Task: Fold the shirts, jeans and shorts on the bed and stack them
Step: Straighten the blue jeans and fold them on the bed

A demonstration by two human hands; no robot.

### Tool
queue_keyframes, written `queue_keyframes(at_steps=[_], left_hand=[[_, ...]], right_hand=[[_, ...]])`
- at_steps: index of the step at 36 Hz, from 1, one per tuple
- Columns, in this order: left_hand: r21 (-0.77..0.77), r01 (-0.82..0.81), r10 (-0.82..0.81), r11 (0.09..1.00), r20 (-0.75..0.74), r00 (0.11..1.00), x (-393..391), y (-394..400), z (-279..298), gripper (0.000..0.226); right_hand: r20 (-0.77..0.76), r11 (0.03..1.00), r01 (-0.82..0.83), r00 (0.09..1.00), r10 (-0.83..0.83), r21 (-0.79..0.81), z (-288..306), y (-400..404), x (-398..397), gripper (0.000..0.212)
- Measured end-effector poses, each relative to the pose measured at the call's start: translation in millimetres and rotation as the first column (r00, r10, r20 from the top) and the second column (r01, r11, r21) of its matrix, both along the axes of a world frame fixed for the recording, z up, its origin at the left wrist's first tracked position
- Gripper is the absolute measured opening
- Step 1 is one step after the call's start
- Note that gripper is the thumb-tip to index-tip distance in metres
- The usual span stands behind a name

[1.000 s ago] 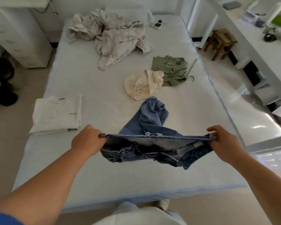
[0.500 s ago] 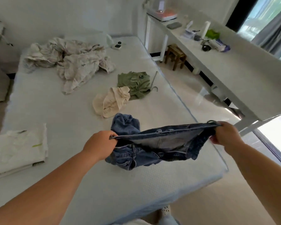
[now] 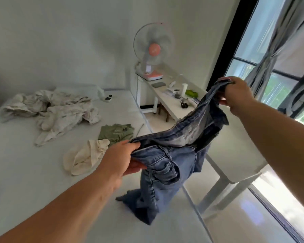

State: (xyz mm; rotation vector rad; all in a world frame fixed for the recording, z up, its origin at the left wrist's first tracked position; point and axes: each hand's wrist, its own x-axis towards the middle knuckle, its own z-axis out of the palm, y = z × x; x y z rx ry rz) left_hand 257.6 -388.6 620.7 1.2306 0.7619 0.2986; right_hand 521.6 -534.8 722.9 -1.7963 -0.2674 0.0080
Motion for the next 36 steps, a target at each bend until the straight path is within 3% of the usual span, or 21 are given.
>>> queue_keyframes(at_steps=[6,12,16,20,25,30,36], left_hand=[[-0.408,-0.136,0.211,0.903,0.146,0.966,-20.7,9.8,12.0,0.017],[-0.559,-0.253,0.385,0.789,0.130,0.914,-68.2,31.8,-19.8,0.022],[-0.560,-0.414,0.500,0.718,-0.001,0.866,-123.1,55.4,-67.5,0.021],[-0.487,-0.593,0.556,0.641,-0.237,0.797,-188.8,77.1,-133.4,0.017],[-0.323,-0.741,0.559,0.588,-0.500,0.662,-278.6,102.7,-227.5,0.022],[-0.222,-0.800,0.521,0.557,-0.657,0.545,-359.7,138.1,-308.8,0.022],[-0.217,-0.809,0.459,0.546,-0.730,0.506,-435.7,199.9,-385.4,0.024]], right_hand=[[0.214,0.996,-0.066,0.974,0.078,-0.061,29.0,87.4,-0.9,0.040],[0.249,0.948,-0.278,0.918,0.309,-0.154,-2.5,194.8,-45.9,0.036],[0.213,0.822,-0.433,0.822,0.529,-0.369,-63.4,259.3,-103.9,0.043],[0.046,0.590,-0.590,0.685,0.728,-0.552,-146.2,312.9,-170.0,0.045],[-0.150,0.340,-0.647,0.579,0.801,-0.682,-256.5,363.8,-253.6,0.041],[-0.282,0.248,-0.684,0.565,0.776,-0.686,-360.6,411.9,-333.5,0.037],[-0.362,0.169,-0.713,0.528,0.768,-0.680,-448.3,493.0,-421.6,0.032]])
